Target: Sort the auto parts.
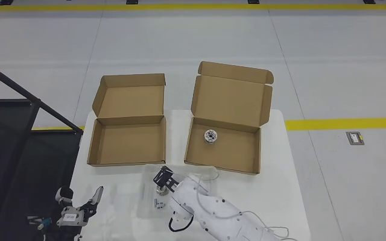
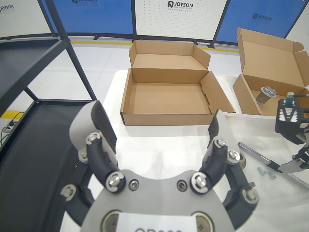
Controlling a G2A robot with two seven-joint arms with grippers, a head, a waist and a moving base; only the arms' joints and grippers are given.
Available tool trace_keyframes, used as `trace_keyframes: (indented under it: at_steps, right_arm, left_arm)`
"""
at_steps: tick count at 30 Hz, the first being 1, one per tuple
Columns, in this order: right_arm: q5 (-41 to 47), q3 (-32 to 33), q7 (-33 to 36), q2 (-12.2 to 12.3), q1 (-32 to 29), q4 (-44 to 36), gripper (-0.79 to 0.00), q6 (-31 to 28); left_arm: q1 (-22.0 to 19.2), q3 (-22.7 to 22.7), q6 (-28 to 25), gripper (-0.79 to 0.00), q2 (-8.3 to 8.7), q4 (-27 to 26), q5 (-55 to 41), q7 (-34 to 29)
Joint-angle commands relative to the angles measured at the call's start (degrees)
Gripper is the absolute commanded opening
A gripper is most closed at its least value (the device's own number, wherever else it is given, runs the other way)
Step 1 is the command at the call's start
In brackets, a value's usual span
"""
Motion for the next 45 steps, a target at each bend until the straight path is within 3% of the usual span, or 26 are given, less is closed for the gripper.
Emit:
trace_keyframes:
  at_steps: [1, 6, 17, 19, 31, 38, 41, 45]
  right_arm:
    - [-0.04, -0.14, 0.06, -0.36, -0.04, 0.92, -0.308, 0.14]
    - [0.08, -0.26, 0.49, -1.46, 0.32, 3.74, -0.394, 0.76]
    - [2.63, 0.43, -1.15, -3.85, 1.86, 10.76, -0.422, -0.06]
    - [2.73, 0.45, -1.39, -4.26, 2.15, 11.96, -0.486, -0.03]
    - [3.58, 1.29, -2.70, -5.95, 2.73, 16.14, -0.480, -0.98]
    - [4.30, 2.35, -3.66, -6.58, 3.15, 18.64, -0.643, -2.04]
    - [4.77, 2.95, -3.99, -6.78, 3.34, 19.30, -0.785, -2.56]
    - [4.95, 4.19, -4.45, -6.68, 3.67, 17.33, -0.785, -3.77]
  left_arm:
    - [0.00, 0.00, 0.00, 0.000, 0.00, 0.00, 0.00, 0.00]
    - [0.00, 0.00, 0.00, 0.000, 0.00, 0.00, 0.00, 0.00]
    - [0.00, 0.00, 0.00, 0.000, 0.00, 0.00, 0.00, 0.00]
    - [0.00, 0.00, 0.00, 0.000, 0.00, 0.00, 0.00, 0.00]
    - [0.00, 0.00, 0.00, 0.000, 0.00, 0.00, 0.00, 0.00]
    - [0.00, 0.00, 0.00, 0.000, 0.00, 0.00, 0.00, 0.00]
    - [0.00, 0.00, 0.00, 0.000, 0.00, 0.00, 0.00, 0.00]
    - [0.00, 0.00, 0.00, 0.000, 0.00, 0.00, 0.00, 0.00]
